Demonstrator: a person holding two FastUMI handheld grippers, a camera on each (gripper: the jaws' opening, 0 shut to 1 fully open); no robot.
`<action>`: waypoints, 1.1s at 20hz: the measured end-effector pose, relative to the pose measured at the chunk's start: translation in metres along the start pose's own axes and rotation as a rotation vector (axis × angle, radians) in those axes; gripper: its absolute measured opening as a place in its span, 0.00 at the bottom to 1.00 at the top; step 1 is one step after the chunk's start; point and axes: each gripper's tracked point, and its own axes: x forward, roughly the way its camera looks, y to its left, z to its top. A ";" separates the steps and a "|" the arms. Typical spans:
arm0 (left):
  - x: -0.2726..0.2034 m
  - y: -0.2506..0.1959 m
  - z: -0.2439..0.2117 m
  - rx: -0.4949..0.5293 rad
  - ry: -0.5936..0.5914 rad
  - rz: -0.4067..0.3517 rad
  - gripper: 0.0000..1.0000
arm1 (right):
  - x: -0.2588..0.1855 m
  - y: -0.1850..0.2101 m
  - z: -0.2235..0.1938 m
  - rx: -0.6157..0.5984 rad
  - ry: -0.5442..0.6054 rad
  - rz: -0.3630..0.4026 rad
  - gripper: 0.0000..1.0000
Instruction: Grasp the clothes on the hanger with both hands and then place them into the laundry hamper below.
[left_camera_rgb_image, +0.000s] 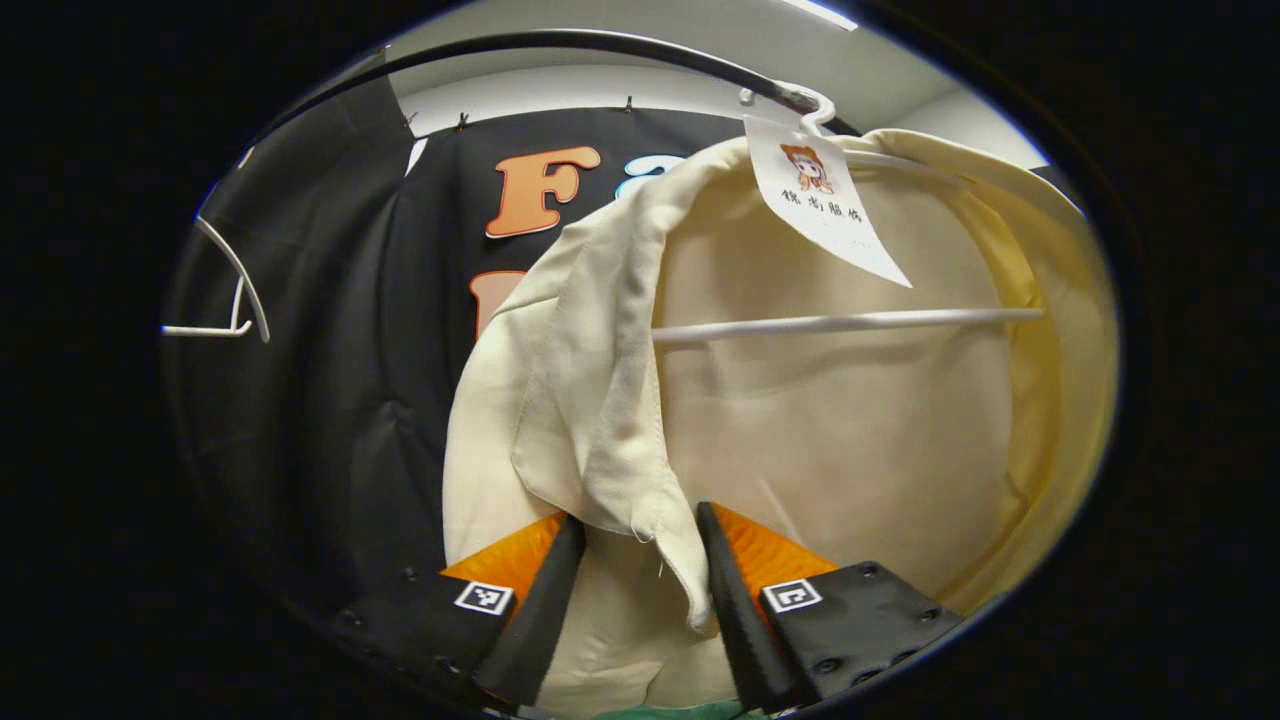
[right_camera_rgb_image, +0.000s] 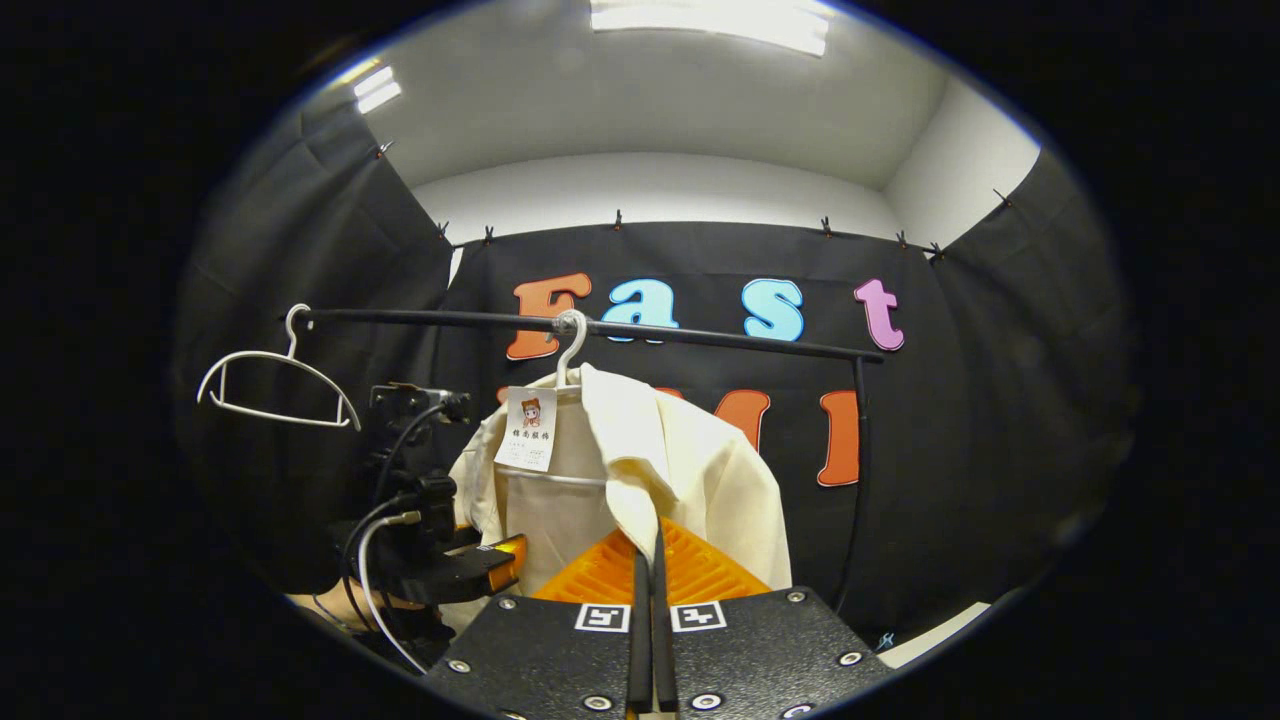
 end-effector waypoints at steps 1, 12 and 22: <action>0.002 0.004 -0.004 0.003 0.013 0.016 0.61 | -0.002 0.000 0.003 -0.002 -0.006 0.001 0.00; -0.037 0.062 0.030 -0.063 -0.035 0.119 0.07 | -0.001 -0.037 0.026 0.001 -0.023 -0.042 0.00; -0.083 0.148 0.133 0.087 -0.218 0.286 0.06 | 0.034 -0.088 0.075 -0.104 -0.069 -0.150 0.00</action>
